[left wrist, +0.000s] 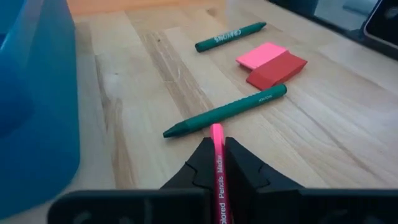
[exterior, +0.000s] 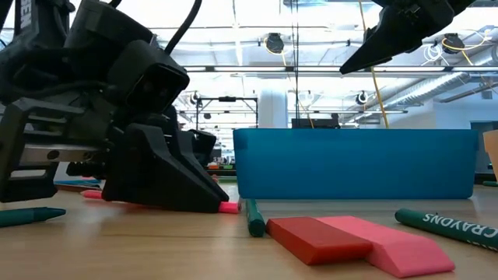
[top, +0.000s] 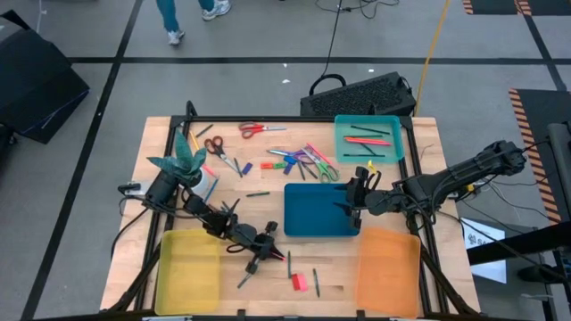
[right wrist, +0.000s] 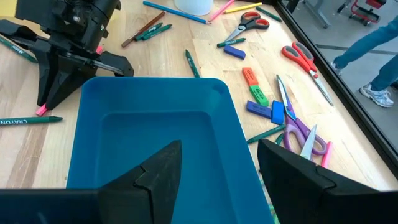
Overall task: Sort crayons/erasers/pens/pencils in bins
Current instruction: Put the pink pencil into the green bin
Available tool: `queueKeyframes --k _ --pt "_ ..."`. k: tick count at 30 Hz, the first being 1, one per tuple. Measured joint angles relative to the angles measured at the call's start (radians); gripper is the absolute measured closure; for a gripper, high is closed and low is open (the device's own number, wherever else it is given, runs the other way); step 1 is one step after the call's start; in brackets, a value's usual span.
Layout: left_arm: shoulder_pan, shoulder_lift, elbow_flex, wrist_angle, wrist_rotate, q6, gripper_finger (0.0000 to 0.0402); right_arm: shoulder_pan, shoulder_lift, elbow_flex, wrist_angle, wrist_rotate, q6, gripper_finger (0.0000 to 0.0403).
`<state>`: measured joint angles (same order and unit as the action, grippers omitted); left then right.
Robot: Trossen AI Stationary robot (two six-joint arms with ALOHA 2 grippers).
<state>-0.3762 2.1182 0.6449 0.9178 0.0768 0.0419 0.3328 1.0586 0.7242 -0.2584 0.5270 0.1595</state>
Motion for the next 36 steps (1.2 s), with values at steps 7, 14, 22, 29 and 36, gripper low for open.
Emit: queueKeyframes --k 7,14,22,29,36 --pt "0.0 -0.151 0.004 -0.258 -0.029 0.002 0.0386 0.0 0.0 0.0 0.006 -0.001 -0.022 0.02" --pt "0.002 -0.28 0.091 -0.581 -0.099 0.006 0.0382 0.0 0.0 0.0 0.008 -0.003 -0.025 0.02" --pt "0.004 -0.339 0.177 -0.724 -0.129 -0.074 0.0383 0.003 0.0 0.0 0.016 -0.033 -0.026 0.02" --pt "0.001 -0.403 0.191 -0.712 -0.18 -0.148 0.0388 0.021 0.0 0.0 0.03 -0.057 -0.04 0.02" --pt "0.006 -0.506 0.194 -0.648 -0.261 -0.202 0.0386 0.052 0.0 0.0 0.044 -0.057 -0.044 0.02"
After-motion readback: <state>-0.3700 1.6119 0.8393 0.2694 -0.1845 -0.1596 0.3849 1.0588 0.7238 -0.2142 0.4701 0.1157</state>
